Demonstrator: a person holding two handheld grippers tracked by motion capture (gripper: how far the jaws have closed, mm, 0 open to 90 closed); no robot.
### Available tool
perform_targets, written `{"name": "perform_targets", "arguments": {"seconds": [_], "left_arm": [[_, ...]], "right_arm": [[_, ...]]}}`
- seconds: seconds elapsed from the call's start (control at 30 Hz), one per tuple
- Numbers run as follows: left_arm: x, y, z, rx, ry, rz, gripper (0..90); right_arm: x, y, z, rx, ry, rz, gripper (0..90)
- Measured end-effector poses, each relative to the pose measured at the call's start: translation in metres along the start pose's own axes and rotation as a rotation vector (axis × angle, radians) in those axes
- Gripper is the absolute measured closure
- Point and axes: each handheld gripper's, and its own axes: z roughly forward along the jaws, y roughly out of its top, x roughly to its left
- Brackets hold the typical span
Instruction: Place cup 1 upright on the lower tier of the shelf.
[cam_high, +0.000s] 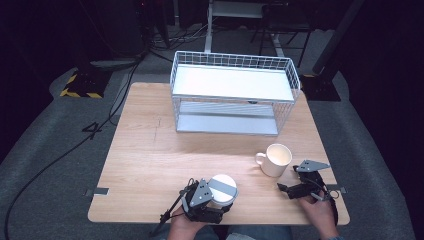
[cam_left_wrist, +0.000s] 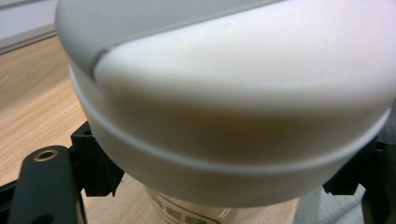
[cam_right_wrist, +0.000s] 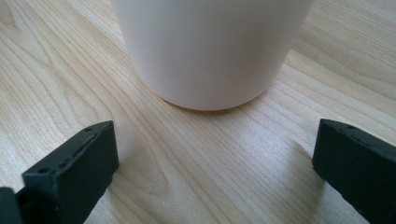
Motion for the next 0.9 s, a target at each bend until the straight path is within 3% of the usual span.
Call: {"name": "perform_targets", "arguments": {"seconds": [0.33, 0.9], "left_arm": [[0.008, 0.015, -0.011, -0.024, 0.012, 0.0, 18.9], [0.029, 0.046, -0.015, -0.035, 0.051, -0.012, 18.9]], "right_arm": [[0.0, 0.0, 0.0, 0.001, -0.003, 0.002, 0.1], [0.0, 0.0, 0.0, 0.001, -0.003, 0.004, 0.1]]}}
